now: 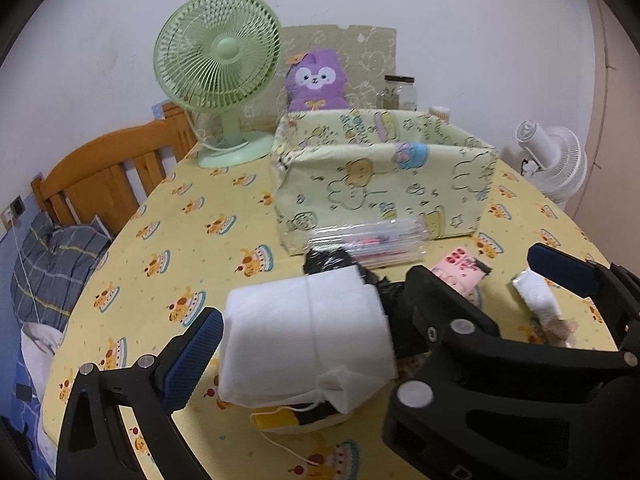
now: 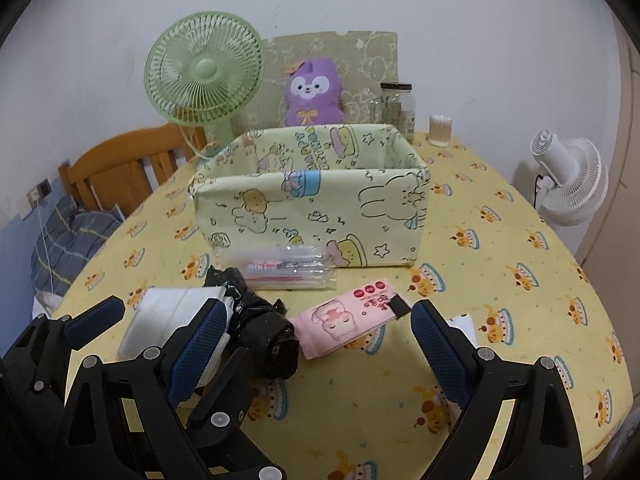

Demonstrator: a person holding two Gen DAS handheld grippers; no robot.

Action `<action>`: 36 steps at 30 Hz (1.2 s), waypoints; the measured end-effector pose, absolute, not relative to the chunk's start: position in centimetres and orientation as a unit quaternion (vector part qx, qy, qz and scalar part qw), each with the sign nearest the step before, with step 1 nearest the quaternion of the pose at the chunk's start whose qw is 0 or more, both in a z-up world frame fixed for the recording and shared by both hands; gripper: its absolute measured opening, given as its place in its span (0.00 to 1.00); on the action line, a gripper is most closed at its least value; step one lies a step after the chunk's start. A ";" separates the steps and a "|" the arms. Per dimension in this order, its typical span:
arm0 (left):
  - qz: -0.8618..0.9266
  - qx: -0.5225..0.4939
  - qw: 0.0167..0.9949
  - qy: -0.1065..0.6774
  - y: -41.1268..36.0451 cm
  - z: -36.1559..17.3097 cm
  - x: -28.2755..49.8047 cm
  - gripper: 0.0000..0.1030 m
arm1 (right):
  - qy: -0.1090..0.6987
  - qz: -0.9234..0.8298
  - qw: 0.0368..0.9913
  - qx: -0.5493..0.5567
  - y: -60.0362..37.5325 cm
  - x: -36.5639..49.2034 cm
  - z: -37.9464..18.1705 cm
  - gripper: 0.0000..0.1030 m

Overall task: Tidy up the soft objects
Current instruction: 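Grasp the white folded cloth with the left gripper while the right grasps the black plastic bag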

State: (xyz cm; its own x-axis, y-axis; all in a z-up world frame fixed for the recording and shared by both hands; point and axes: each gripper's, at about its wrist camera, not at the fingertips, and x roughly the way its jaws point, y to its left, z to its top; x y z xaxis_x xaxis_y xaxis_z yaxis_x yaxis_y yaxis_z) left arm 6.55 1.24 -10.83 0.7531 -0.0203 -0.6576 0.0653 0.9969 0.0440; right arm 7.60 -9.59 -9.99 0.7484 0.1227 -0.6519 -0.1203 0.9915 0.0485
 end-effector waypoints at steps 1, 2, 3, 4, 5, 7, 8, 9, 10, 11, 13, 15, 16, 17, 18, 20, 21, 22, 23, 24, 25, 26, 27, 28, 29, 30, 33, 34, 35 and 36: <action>-0.021 0.032 0.935 0.353 1.4 -11.0 6.8 0.96 | 0.352 0.067 0.934 0.000 -9.4 7.8 -10.2 0.92; -0.020 0.031 0.933 0.357 1.6 -11.2 7.0 0.95 | 0.354 0.069 0.933 -0.002 -9.2 7.9 -10.3 0.92; -0.018 0.028 0.932 0.361 1.8 -11.4 7.3 0.91 | 0.356 0.070 0.932 -0.003 -9.1 8.1 -10.5 0.92; -0.017 0.026 0.931 0.364 2.0 -11.6 7.5 0.88 | 0.360 0.072 0.930 -0.004 -9.0 8.3 -10.7 0.92; -0.016 0.025 0.930 0.366 2.1 -11.8 7.7 0.88 | 0.363 0.073 0.929 -0.005 -8.9 8.5 -10.9 0.92; -0.015 0.022 0.930 0.367 2.4 -12.1 8.0 0.86 | 0.369 0.076 0.926 -0.006 -8.6 8.8 -11.2 0.92; -0.015 0.021 0.930 0.367 2.6 -12.2 8.0 0.86 | 0.371 0.077 0.925 -0.006 -8.5 8.9 -11.4 0.92; -0.015 0.020 0.930 0.367 2.7 -12.2 8.0 0.85 | 0.373 0.079 0.925 -0.006 -8.4 9.0 -11.5 0.92; -0.015 0.019 0.930 0.367 2.8 -12.3 8.2 0.85 | 0.374 0.080 0.924 -0.005 -8.3 9.2 -11.6 0.92; -0.015 0.019 0.930 0.367 2.9 -12.4 8.3 0.85 | 0.375 0.081 0.923 -0.005 -8.2 9.3 -11.7 0.92; -0.013 0.017 0.930 0.368 3.1 -12.5 8.3 0.84 | 0.378 0.082 0.922 -0.005 -8.0 9.6 -11.8 0.92; -0.012 0.015 0.929 0.370 3.2 -12.7 8.6 0.83 | 0.379 0.083 0.921 -0.004 -7.9 9.7 -11.9 0.91; -0.011 0.016 0.928 0.371 3.2 -12.8 8.7 0.83 | 0.380 0.086 0.921 -0.002 -7.9 9.7 -12.0 0.86; -0.011 0.018 0.927 0.375 3.3 -13.0 8.8 0.83 | 0.383 0.087 0.919 -0.001 -7.9 9.8 -12.2 0.83; -0.011 0.018 0.925 0.380 3.3 -13.2 8.9 0.83 | 0.387 0.088 0.918 0.000 -7.8 9.9 -12.4 0.79; -0.015 0.011 0.921 0.389 3.5 -13.6 9.1 0.81 | 0.398 0.092 0.913 0.000 -7.7 10.2 -12.9 0.76; -0.016 0.010 0.920 0.390 3.5 -13.7 9.1 0.81 | 0.400 0.097 0.911 0.004 -7.6 10.2 -13.1 0.74; -0.017 0.011 0.921 0.390 3.5 -13.7 9.1 0.81 | 0.401 0.101 0.910 0.004 -7.5 10.3 -13.1 0.71; -0.017 0.013 0.921 0.389 3.4 -13.6 9.0 0.80 | 0.401 0.103 0.910 0.004 -7.4 10.3 -13.2 0.69; -0.017 0.015 0.921 0.388 3.3 -13.6 9.0 0.79 | 0.401 0.105 0.910 0.004 -7.3 10.2 -13.2 0.65; -0.019 0.014 0.921 0.389 3.3 -13.6 9.0 0.78 | 0.400 0.111 0.910 0.005 -7.2 10.2 -13.2 0.61; -0.022 0.012 0.921 0.389 3.3 -13.6 9.0 0.78 | 0.400 0.118 0.909 0.010 -7.1 10.2 -13.2 0.59; -0.026 0.007 0.920 0.391 3.4 -13.6 9.0 0.77 | 0.401 0.126 0.907 0.017 -7.1 10.1 -13.2 0.54; -0.027 0.004 0.919 0.392 3.5 -13.6 9.0 0.75 | 0.401 0.133 0.906 0.020 -7.1 10.1 -13.2 0.48; -0.025 0.005 0.919 0.393 3.6 -13.6 9.0 0.74 | 0.400 0.141 0.905 0.024 -7.0 10.0 -13.2 0.45; -0.023 0.010 0.921 0.389 3.4 -13.5 8.9 0.71 | 0.399 0.141 0.906 0.021 -6.8 9.9 -13.1 0.33; -0.018 0.013 0.924 0.383 3.0 -13.3 8.6 0.67 | 0.399 0.141 0.906 0.018 -6.7 9.9 -12.9 0.27; -0.018 0.014 0.924 0.381 3.0 -13.2 8.7 0.65 | 0.398 0.140 0.907 0.018 -6.8 9.8 -12.8 0.26; -0.017 0.016 0.925 0.380 2.9 -13.1 8.6 0.65 | 0.396 0.140 0.908 0.018 -6.8 9.7 -12.7 0.26; -0.016 0.018 0.926 0.377 2.8 -12.9 8.5 0.62 | 0.394 0.140 0.908 0.018 -6.9 9.6 -12.6 0.26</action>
State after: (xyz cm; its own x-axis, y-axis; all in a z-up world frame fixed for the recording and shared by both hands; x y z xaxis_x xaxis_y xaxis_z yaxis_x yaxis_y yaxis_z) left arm 8.49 2.83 -12.94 0.7149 -0.0160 -0.6990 0.0429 0.9989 0.0211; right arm 9.64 -6.89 -12.60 0.6502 0.2680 -0.7110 -0.2395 0.9603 0.1429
